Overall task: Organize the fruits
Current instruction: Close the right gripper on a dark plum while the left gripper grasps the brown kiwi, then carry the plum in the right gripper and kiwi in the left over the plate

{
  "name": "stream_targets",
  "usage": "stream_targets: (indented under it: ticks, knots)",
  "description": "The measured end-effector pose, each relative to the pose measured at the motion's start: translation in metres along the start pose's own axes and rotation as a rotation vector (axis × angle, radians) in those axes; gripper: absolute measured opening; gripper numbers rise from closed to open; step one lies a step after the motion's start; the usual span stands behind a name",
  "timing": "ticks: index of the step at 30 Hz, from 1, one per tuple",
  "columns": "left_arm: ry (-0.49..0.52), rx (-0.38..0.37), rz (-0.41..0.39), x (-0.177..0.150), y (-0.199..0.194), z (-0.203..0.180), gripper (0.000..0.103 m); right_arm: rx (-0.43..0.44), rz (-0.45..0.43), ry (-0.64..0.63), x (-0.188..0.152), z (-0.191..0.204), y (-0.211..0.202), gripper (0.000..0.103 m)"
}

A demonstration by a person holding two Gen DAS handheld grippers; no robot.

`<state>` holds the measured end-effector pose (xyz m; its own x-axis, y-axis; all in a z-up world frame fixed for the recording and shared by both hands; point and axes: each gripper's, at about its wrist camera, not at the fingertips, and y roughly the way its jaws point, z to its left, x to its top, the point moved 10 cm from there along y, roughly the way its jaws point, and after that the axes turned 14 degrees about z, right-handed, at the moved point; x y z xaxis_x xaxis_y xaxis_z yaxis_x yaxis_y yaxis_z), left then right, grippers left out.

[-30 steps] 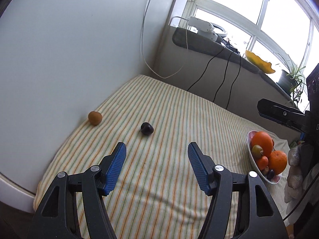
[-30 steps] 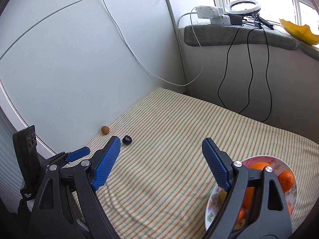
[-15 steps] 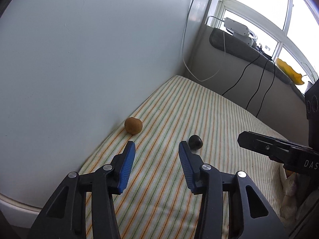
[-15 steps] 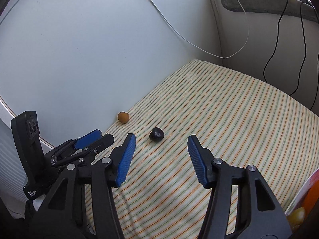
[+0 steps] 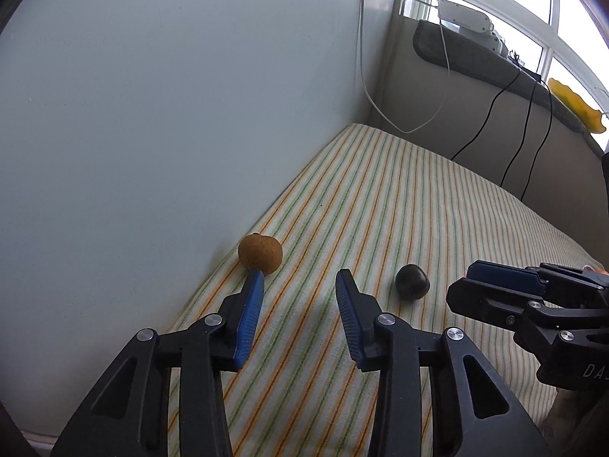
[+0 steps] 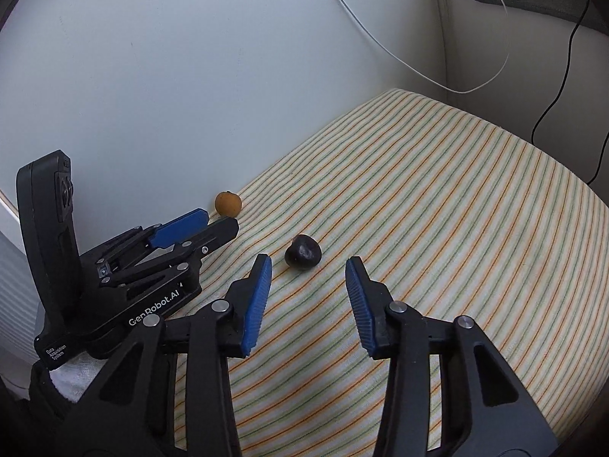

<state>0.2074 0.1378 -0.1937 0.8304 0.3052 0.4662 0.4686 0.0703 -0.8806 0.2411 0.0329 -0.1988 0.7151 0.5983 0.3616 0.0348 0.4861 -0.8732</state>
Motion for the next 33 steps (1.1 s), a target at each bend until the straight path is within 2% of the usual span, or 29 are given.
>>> stream_targets:
  ticks: [5,15,20,25,27,29,33]
  knots:
    - [-0.033,0.022,-0.033,0.003,-0.002,0.009,0.037,0.008,0.017,-0.008,0.002,0.001,0.011,0.039]
    - [-0.039,0.036,-0.021,0.013,0.007,0.019,0.037,-0.026,0.033,-0.043,0.007,0.007,0.025,0.037]
    - [-0.051,0.05,-0.01,0.018,0.013,0.023,0.03,-0.03,0.038,-0.054,0.008,0.007,0.03,0.035]
    - [-0.034,0.077,-0.004,0.02,0.016,0.019,0.028,-0.043,0.052,-0.074,0.01,0.009,0.038,0.033]
    - [-0.04,0.085,-0.005,0.022,0.018,0.021,0.022,-0.056,0.05,-0.082,0.011,0.01,0.038,0.032]
    - [-0.041,0.079,-0.007,0.022,0.017,0.022,0.021,-0.07,0.047,-0.083,0.012,0.009,0.039,0.026]
    - [-0.041,0.073,-0.011,0.021,0.016,0.023,0.021,-0.061,0.04,-0.075,0.008,0.01,0.036,0.025]
